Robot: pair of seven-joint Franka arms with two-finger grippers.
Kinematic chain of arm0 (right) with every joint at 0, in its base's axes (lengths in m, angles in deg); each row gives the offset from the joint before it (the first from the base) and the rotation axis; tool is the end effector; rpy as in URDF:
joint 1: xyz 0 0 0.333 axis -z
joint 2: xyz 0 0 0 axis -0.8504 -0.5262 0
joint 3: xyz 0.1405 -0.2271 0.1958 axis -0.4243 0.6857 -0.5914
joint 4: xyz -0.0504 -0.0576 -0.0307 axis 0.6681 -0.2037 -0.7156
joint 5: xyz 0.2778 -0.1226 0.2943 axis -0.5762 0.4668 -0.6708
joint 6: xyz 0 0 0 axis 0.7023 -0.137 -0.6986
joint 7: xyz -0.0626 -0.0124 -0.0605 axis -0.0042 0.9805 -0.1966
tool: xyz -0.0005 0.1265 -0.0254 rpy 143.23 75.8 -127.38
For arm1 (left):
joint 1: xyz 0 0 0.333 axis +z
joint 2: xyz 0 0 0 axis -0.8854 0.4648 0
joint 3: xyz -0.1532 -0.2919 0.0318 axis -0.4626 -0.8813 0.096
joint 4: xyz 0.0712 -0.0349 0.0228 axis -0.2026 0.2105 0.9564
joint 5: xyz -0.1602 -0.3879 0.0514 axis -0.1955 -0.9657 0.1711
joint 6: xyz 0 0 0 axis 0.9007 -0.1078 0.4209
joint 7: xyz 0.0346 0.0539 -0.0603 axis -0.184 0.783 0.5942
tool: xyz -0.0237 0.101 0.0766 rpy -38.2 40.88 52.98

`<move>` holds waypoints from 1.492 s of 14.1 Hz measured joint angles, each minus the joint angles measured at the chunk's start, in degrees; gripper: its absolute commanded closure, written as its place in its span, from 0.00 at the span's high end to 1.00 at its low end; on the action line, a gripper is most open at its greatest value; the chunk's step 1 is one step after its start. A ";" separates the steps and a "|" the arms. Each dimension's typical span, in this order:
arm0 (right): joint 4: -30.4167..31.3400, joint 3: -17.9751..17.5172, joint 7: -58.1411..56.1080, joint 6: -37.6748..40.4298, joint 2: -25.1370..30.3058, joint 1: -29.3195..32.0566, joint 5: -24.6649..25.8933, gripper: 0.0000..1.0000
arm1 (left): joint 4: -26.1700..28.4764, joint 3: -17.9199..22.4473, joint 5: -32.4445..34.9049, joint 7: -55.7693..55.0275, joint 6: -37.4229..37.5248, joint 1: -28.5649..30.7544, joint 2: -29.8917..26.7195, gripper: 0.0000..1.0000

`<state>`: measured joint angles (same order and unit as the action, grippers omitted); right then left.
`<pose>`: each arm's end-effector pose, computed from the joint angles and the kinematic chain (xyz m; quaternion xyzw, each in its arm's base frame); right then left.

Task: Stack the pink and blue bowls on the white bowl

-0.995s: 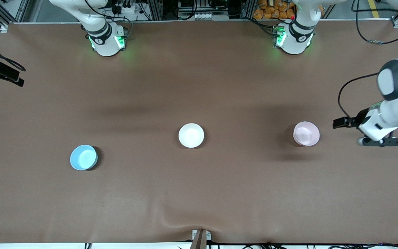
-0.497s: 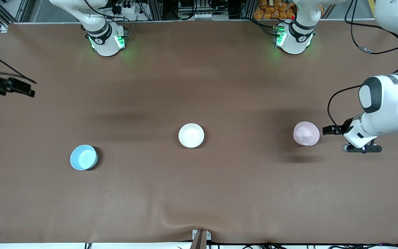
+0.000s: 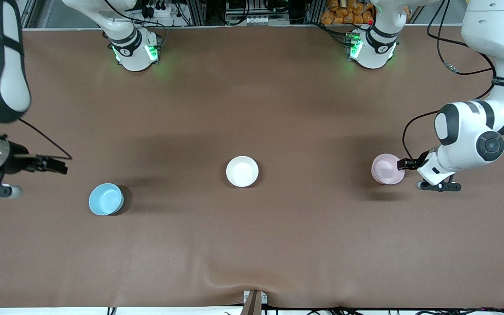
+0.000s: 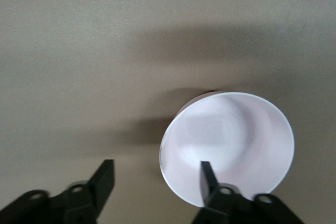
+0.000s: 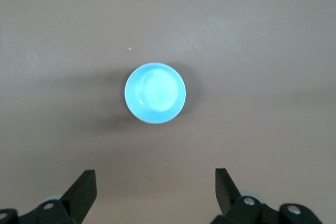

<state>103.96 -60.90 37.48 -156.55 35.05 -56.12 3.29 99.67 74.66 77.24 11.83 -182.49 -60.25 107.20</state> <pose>0.6832 -0.0410 0.4457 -0.9986 0.0406 0.0332 0.0057 0.6057 0.0287 0.2071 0.9967 -0.0357 -0.0720 0.0127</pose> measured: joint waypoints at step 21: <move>-1.30 0.28 0.00 -8.56 -8.90 0.34 0.00 1.00 | -8.82 -6.59 -0.02 -6.14 -0.13 -0.29 2.45 0.00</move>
<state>102.66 -60.62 37.48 -165.11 26.16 -55.78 3.29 90.85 68.07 77.22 5.69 -182.62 -60.54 109.66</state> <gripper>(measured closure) 0.000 0.974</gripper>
